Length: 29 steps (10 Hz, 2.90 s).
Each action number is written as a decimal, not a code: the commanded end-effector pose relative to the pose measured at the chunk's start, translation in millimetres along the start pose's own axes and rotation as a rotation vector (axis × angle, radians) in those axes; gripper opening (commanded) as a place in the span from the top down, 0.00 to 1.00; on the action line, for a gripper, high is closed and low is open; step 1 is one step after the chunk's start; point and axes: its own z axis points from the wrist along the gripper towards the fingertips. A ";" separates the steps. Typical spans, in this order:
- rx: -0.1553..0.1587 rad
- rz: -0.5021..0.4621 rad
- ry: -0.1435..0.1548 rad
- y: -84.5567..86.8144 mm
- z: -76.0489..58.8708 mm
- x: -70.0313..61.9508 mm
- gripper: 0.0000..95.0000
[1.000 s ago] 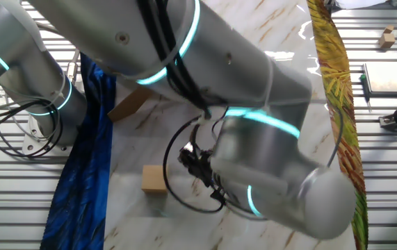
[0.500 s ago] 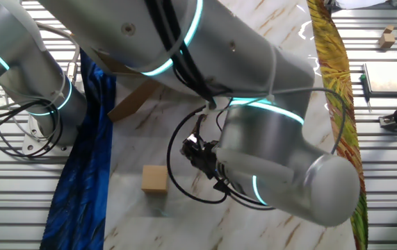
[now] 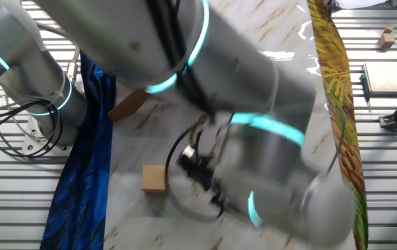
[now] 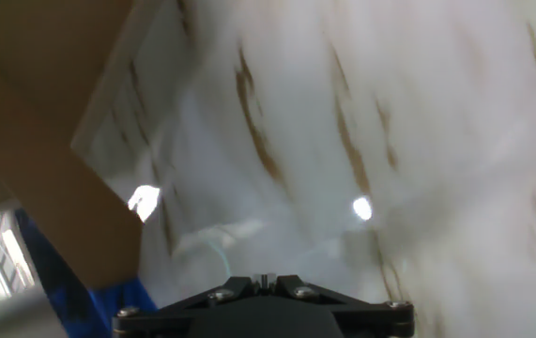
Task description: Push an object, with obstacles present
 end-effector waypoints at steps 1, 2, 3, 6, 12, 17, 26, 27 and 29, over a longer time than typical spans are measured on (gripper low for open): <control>-0.001 -0.006 0.008 -13.6 1.1 58.1 1.00; -0.001 -0.007 0.007 -14.0 1.3 61.3 1.00; 0.000 -0.008 0.007 -14.0 1.3 61.4 1.00; 0.007 -0.012 0.012 -12.1 -0.8 60.6 1.00; 0.049 0.023 0.017 16.2 -18.3 -3.0 1.00; 0.102 0.035 -0.013 17.6 -19.8 -3.3 1.00; 0.172 0.051 -0.057 17.1 -20.0 -1.3 1.00; 0.172 0.053 -0.060 17.2 -20.0 -1.3 1.00; 0.202 0.078 -0.096 12.9 -21.7 19.0 1.00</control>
